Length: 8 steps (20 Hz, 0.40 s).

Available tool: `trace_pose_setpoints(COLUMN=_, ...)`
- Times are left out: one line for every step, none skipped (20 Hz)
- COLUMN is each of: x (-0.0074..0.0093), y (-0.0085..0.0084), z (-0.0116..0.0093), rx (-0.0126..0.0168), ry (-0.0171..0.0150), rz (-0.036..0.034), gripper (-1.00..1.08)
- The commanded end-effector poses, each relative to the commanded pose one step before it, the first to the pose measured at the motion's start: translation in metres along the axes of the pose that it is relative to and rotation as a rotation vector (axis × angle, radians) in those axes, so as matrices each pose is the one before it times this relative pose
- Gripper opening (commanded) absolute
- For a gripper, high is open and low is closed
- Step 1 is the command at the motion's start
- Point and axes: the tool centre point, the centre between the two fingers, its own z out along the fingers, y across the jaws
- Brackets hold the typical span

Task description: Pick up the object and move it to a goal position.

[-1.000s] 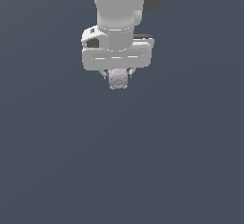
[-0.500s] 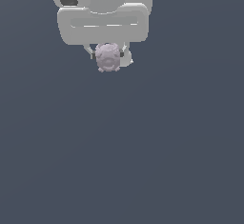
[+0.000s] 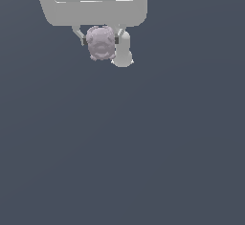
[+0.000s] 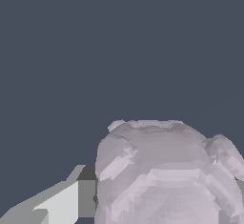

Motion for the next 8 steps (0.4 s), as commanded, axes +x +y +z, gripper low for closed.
trace_pose_setpoints(x=0.00138, y=0.00174, z=-0.00591, rx=0.00006, ry=-0.00048, rz=-0.00028, gripper=-1.0)
trace_pose_setpoints(x=0.00041, y=0.00048, z=-0.00153, rx=0.0, ry=0.0, rz=0.0, gripper=-1.0)
trace_pose_setpoints(x=0.00036, y=0.00038, z=-0.00122, rx=0.0, ry=0.0, rz=0.0, gripper=-1.0)
trace_pose_setpoints(x=0.00031, y=0.00028, z=-0.00091, rx=0.0, ry=0.0, rz=0.0, gripper=-1.0)
trace_pose_setpoints(x=0.00026, y=0.00019, z=-0.00061, rx=0.0, ry=0.0, rz=0.0, gripper=-1.0)
trace_pose_setpoints(x=0.00021, y=0.0001, z=-0.00033, rx=0.0, ry=0.0, rz=0.0, gripper=-1.0)
trace_pose_setpoints(x=0.00014, y=0.00003, z=-0.0001, rx=0.0, ry=0.0, rz=0.0, gripper=-1.0)
trace_pose_setpoints(x=0.00004, y=0.0, z=0.0, rx=0.0, ry=0.0, rz=0.0, gripper=-1.0)
